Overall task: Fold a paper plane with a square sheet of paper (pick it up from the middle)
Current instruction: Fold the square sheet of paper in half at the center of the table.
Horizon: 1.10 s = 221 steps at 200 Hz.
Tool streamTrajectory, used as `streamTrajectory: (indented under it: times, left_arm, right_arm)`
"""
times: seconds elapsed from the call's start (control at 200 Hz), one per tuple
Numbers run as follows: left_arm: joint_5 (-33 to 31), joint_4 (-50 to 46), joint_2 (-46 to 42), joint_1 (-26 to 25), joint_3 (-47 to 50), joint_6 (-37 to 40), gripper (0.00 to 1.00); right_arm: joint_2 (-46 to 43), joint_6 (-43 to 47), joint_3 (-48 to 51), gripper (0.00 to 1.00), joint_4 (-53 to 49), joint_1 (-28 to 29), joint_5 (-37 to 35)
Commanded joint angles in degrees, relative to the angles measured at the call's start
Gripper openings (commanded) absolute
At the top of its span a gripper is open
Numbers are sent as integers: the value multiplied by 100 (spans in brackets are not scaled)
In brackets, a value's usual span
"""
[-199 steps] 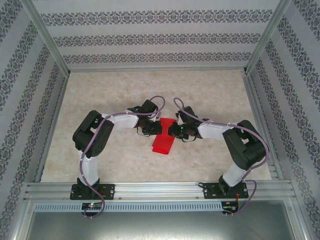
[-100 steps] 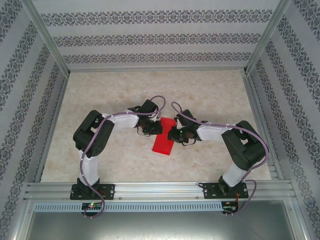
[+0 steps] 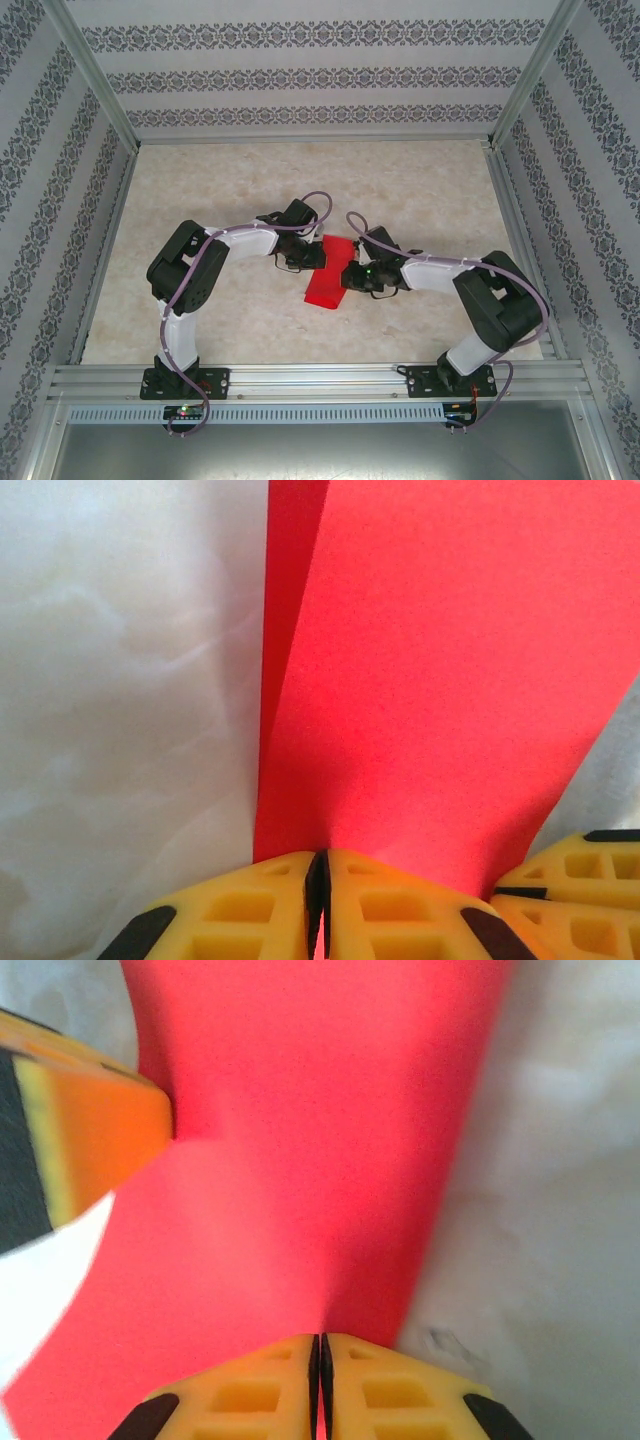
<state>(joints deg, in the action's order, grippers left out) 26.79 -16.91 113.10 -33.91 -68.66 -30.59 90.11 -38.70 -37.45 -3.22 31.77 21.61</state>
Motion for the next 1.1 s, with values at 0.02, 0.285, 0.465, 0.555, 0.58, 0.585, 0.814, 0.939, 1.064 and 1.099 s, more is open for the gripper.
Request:
streamTrajectory:
  times: [0.02,0.285,0.465,0.555,0.58,0.585,0.814,0.939,1.064,1.099]
  left_arm:
    - [-579,-571,503,-98,233,159,15]
    - [-556,-603,463,-98,204,158,15]
    - [-568,-629,434,-98,204,175,15]
    - [-581,-646,410,-98,202,184,15]
    - [-584,-647,408,-98,208,189,15]
    - [-581,-652,407,-98,211,191,15]
    - [-588,-678,436,-98,179,227,15]
    - [-604,-691,459,-98,178,238,15]
    - [-604,-691,477,-98,181,236,14]
    - [-604,-692,485,-98,187,235,14]
  right_arm:
    - [-287,-18,143,12,-623,79,-35]
    - [-453,-489,-336,12,-19,125,65]
    - [211,-498,-690,12,149,336,194]
    - [413,-467,-725,12,164,397,210]
    - [449,-459,-715,12,162,404,218]
    - [457,-452,-713,12,163,407,220]
    - [633,-249,-474,12,42,509,300]
    - [499,-146,-257,12,-90,563,353]
    - [320,-22,-71,12,-334,640,294]
    - [283,8,-33,12,-404,654,277]
